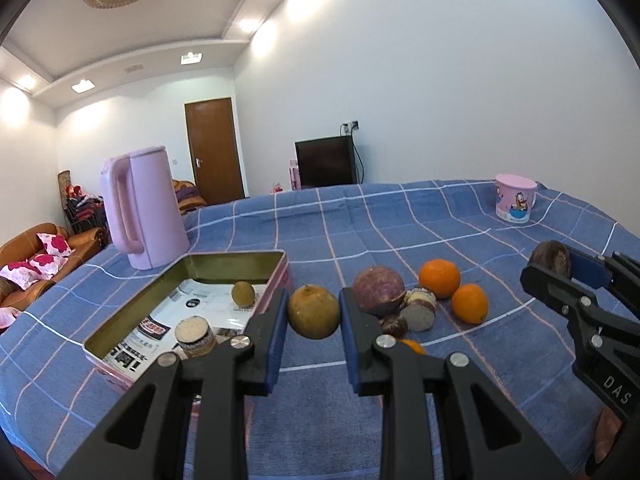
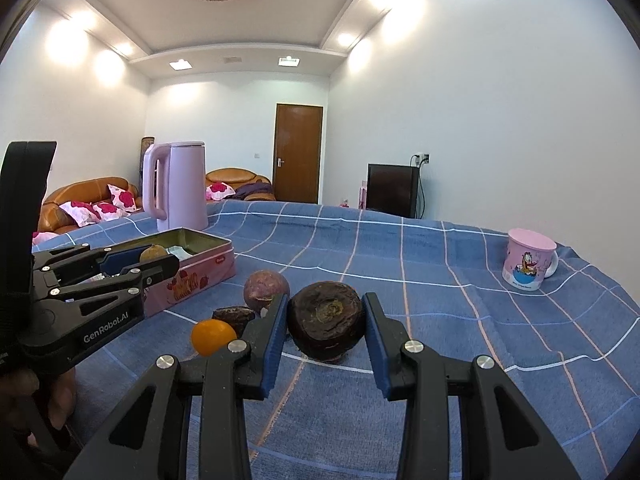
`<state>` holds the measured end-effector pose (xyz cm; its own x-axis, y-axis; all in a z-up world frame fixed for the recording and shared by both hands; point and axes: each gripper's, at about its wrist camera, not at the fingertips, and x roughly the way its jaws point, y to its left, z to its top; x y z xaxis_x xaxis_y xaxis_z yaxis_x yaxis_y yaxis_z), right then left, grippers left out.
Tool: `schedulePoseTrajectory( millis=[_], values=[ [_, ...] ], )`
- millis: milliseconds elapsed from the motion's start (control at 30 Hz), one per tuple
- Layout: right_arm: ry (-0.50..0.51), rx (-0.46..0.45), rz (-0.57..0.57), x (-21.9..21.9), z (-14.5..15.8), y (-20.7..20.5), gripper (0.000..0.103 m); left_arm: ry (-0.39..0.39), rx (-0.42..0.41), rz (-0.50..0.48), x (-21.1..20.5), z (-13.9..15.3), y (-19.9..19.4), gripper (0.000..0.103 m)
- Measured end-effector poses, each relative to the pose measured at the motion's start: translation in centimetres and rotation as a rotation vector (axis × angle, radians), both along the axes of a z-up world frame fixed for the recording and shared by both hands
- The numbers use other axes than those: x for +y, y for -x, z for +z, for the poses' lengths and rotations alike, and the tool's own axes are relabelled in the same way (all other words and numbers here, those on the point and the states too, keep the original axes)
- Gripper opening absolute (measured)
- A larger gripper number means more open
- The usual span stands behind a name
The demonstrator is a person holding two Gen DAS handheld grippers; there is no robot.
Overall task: Organize fruits
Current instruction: 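Lift the kiwi with the left gripper while the right lifts the dark fruit, then carry the kiwi in the left gripper and dark fruit in the right over the tin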
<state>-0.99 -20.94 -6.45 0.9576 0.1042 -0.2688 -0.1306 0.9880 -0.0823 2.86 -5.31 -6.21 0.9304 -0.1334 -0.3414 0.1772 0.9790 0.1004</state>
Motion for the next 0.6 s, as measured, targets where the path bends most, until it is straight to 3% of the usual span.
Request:
schedulePoseTrajectory(
  millis=[200,600],
  values=[
    [0.004,-0.014,0.007,0.1,0.0,0.1,0.039,-0.007,-0.032,0.003,0.1,0.6,0.5,0.027],
    [0.008,-0.002,0.014,0.3,0.2,-0.2,0.039,0.004,-0.021,0.031,1.1,1.1,-0.1,0.027]
  ],
)
